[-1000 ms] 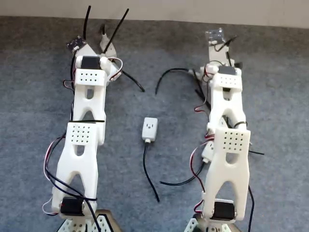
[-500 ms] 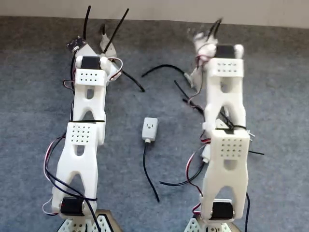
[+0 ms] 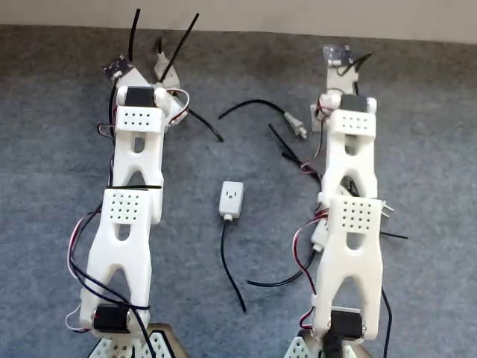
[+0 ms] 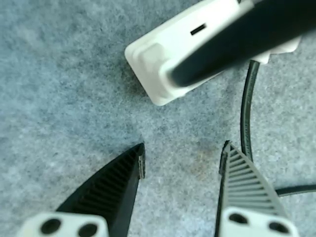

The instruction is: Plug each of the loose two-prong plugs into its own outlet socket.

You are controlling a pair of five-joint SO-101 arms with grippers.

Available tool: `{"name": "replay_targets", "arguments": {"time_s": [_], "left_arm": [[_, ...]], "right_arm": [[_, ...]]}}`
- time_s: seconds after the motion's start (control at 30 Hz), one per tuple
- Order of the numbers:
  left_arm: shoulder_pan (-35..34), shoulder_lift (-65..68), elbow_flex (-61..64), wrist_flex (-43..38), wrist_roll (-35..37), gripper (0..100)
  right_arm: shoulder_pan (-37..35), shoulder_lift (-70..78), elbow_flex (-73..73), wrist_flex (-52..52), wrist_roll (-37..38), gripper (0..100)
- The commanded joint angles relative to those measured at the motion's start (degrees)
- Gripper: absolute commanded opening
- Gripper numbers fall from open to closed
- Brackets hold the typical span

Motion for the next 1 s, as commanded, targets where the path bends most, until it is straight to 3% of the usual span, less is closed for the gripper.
{"name": "replay_targets", "arguments": {"time_s": [0.0, 0.27, 0.47, 0.77, 0.97], "left_arm": [[-0.22, -0.66, -2.42, -0.35, 0.09, 26], [-0.22, -0.66, -2.42, -0.44, 0.09, 26], [-0.22, -0.66, -2.42, -0.44, 0.09, 26], [-0.04, -1.10, -2.51, -0.79, 0.09, 26], [5.58, -7.43, -2.59, -2.81, -6.86, 26]], "right_arm": [[-3.12, 1.10, -8.75, 2.33, -2.90, 42.8], [-8.13, 5.76, -26.24, 22.99, -8.35, 42.8], [-8.04, 4.00, -25.19, 32.92, -7.91, 42.8], [-3.03, 1.36, -25.10, 33.01, -8.35, 42.8], [4.00, -6.20, -24.92, 33.01, -12.84, 42.8]]}}
